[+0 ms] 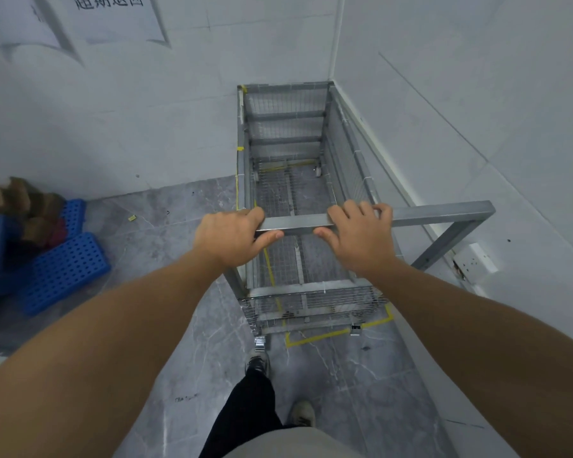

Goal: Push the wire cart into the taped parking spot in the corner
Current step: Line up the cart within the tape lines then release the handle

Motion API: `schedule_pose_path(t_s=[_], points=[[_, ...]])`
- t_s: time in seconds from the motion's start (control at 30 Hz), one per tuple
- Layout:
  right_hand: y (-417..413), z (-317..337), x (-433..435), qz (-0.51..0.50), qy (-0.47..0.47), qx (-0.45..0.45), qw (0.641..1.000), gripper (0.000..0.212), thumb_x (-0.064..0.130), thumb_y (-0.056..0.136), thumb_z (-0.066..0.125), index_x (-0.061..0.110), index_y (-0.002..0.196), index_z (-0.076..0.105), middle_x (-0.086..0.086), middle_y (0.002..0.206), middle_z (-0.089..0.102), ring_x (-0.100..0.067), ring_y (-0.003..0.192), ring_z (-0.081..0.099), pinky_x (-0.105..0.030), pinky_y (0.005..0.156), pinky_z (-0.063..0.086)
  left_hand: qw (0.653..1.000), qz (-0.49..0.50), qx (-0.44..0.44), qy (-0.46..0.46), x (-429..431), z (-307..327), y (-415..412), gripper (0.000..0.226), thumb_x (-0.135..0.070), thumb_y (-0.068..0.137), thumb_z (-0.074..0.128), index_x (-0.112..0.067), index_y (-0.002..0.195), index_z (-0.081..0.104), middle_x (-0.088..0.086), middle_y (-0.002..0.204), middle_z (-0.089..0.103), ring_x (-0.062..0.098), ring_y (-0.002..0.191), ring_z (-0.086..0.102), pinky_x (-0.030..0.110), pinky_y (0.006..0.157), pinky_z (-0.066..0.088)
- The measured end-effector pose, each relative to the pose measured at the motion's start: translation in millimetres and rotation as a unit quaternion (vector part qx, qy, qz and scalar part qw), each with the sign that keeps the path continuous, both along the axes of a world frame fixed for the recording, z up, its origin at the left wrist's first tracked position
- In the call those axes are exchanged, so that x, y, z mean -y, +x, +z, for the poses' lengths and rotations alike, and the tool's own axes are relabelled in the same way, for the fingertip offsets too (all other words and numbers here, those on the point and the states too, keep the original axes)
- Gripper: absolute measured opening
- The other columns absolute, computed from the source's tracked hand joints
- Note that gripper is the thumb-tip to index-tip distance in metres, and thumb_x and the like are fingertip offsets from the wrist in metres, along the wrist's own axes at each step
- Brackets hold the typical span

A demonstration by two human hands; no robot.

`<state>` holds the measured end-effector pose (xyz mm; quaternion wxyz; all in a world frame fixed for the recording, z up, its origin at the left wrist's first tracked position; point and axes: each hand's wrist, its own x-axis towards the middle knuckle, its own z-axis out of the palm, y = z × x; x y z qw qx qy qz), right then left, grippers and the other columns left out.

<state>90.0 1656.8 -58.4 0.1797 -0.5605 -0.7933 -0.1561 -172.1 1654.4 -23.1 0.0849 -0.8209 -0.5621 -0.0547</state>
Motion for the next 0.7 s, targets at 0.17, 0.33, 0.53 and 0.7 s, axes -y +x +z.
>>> schedule_pose_path(t_s=[0.17,0.33,0.53,0.7], points=[[-1.3,-0.7,0.6,-0.007,-0.005,0.004,1.0,0.048,0.063,0.096,0.039,0.019,0.098,0.057,-0.004,0.091,0.058,-0.029,0.087,0.053,-0.049,0.089,0.034,1.0,0.005,0.001,-0.009,-0.3,-0.4,0.6,0.059,-0.076,0.086,0.022,-0.022,0.085,0.047,-0.007,0.066,0.053,0.019,0.053,0.052,0.028,0.047,0.04],[0.0,-2.2,0.5,-0.005,0.007,0.001,1.0,0.049,0.064,0.096,0.039,0.018,0.097,0.057,-0.004,0.09,0.058,-0.029,0.085,0.053,-0.05,0.089,0.035,1.0,0.005,0.0,-0.017,-0.2,1.4,1.6,0.061,-0.076,0.085,0.019,-0.022,0.085,0.046,-0.005,0.069,0.057,0.02,0.055,0.055,0.029,0.049,0.042],[0.9,-6.9,-1.1,-0.005,0.023,0.002,1.0,0.051,0.065,0.098,0.036,0.018,0.097,0.057,-0.004,0.09,0.058,-0.029,0.084,0.052,-0.05,0.089,0.036,1.0,0.005,0.002,-0.01,1.0,0.2,2.4,0.062,-0.076,0.086,0.019,-0.021,0.087,0.047,-0.003,0.069,0.058,0.02,0.053,0.055,0.03,0.048,0.046],[2.5,-6.2,-1.6,0.003,0.032,-0.007,0.999,0.049,0.064,0.097,0.04,0.018,0.096,0.057,-0.004,0.089,0.057,-0.029,0.083,0.052,-0.049,0.089,0.035,1.0,0.015,0.003,-0.017,2.1,1.3,4.5,0.068,-0.078,0.081,0.012,-0.02,0.089,0.048,-0.004,0.072,0.057,0.02,0.056,0.053,0.029,0.05,0.038]])
